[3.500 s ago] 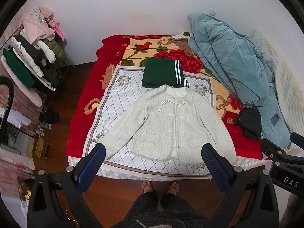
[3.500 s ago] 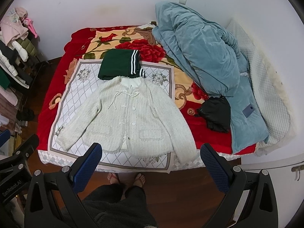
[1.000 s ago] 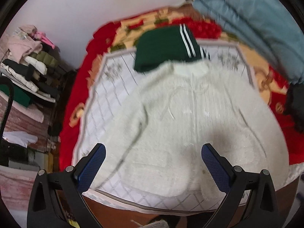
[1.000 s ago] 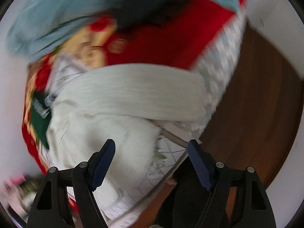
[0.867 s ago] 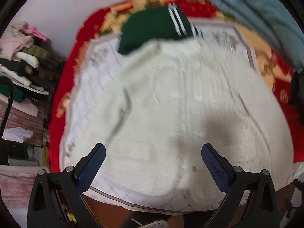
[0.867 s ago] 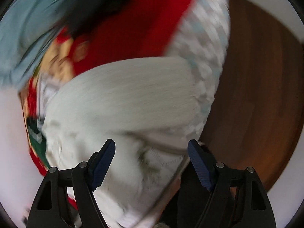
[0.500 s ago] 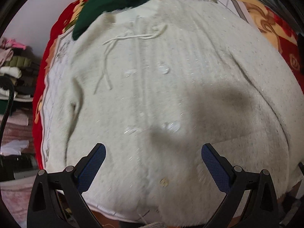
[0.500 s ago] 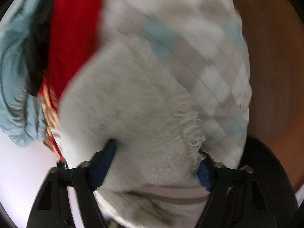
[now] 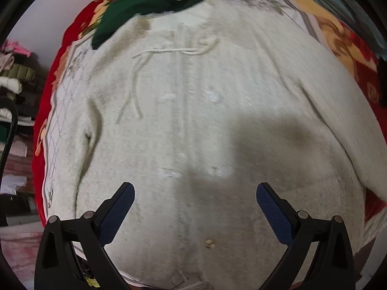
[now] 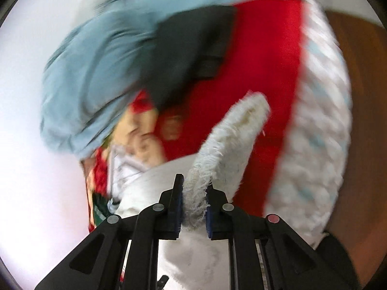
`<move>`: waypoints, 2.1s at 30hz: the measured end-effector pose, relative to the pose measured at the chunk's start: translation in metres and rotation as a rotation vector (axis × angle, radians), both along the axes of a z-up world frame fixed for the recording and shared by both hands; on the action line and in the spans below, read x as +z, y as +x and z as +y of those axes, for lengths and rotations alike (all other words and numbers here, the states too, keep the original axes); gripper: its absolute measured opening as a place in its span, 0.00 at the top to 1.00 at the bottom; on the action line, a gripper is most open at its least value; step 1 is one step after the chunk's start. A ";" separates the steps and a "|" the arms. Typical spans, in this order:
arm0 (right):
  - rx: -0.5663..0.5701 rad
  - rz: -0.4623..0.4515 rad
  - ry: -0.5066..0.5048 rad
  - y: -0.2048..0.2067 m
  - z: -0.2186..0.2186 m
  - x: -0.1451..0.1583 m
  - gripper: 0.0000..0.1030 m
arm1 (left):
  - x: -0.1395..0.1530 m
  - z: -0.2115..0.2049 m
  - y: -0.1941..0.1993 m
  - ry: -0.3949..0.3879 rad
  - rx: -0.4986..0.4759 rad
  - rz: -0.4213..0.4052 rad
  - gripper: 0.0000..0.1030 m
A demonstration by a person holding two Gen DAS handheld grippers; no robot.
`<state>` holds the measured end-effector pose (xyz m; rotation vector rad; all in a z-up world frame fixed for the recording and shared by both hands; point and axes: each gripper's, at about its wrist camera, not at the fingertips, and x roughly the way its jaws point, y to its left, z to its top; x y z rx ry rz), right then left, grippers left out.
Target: Fold large clothes
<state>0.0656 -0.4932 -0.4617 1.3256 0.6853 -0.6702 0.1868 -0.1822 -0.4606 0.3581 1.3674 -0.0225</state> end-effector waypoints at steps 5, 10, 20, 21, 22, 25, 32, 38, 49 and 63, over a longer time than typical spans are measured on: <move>0.210 -0.027 -0.110 0.098 0.039 0.050 0.85 | 0.011 0.050 0.022 -0.012 0.103 -0.035 0.00; 0.497 -0.024 -0.153 0.230 0.131 0.059 0.86 | 0.022 0.130 0.047 0.004 0.251 -0.100 0.00; 1.384 0.201 -0.370 0.395 0.469 -0.052 0.86 | -0.012 0.266 0.028 0.088 0.459 -0.075 0.00; 1.465 0.235 -0.402 0.395 0.499 -0.067 0.86 | -0.014 0.273 0.025 0.093 0.465 -0.068 0.00; 1.556 0.287 -0.421 0.390 0.523 -0.089 0.86 | -0.018 0.281 0.020 0.100 0.471 -0.059 0.00; 1.652 0.366 -0.408 0.382 0.546 -0.130 0.77 | -0.022 0.297 0.011 0.099 0.479 -0.035 0.00; 1.407 0.145 -0.175 0.324 0.423 -0.074 0.34 | -0.012 0.291 0.010 0.046 0.454 -0.030 0.00; 1.052 0.443 -0.259 0.232 0.245 -0.074 0.34 | -0.003 0.229 0.049 -0.016 0.379 -0.070 0.00; 1.040 0.678 -0.502 0.201 0.134 -0.146 0.39 | -0.063 0.132 0.128 0.142 0.265 -0.117 0.00; 0.983 0.587 -0.281 0.117 0.116 -0.098 0.37 | -0.027 0.222 0.063 -0.065 0.638 -0.069 0.00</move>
